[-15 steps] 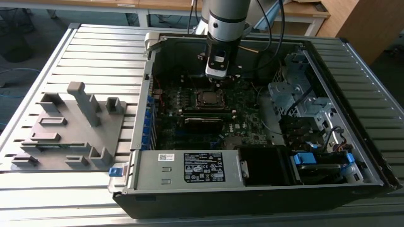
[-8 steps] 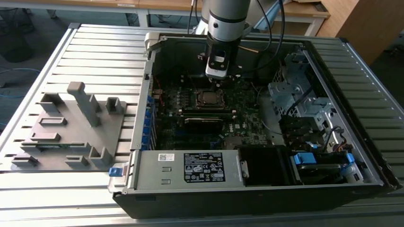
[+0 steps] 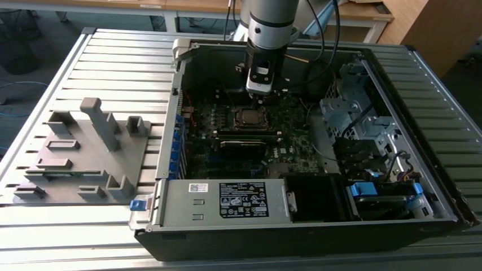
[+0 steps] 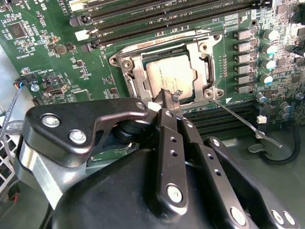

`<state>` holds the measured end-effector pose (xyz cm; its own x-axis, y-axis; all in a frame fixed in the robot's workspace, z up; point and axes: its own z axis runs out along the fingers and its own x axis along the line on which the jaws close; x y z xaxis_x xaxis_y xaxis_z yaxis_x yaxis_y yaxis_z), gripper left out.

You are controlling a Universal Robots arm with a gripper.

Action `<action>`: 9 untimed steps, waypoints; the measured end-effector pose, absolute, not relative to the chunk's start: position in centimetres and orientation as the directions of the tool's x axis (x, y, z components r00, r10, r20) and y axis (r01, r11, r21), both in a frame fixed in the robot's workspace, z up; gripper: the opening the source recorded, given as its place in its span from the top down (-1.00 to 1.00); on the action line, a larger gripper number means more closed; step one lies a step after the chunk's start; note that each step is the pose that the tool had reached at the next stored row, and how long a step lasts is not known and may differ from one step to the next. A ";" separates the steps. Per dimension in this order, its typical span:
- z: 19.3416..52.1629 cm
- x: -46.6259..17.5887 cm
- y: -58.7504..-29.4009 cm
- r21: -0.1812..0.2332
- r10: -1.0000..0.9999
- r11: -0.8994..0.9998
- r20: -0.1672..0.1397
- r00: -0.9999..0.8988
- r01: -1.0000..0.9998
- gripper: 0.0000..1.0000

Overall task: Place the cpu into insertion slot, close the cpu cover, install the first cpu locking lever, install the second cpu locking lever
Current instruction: 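Close the cpu cover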

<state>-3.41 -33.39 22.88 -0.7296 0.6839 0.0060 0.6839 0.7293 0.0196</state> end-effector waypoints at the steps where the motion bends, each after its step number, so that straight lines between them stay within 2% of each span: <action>1: 22.9 -3.4 -33.4 0.020 0.684 0.729 0.006 -0.730 0.684 0.80; 9: 22.9 -3.4 -33.4 0.020 0.683 0.730 0.006 -0.731 0.683 0.80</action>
<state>-3.40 -33.39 22.88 -0.7307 0.6827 0.0059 0.6827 0.7305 0.0195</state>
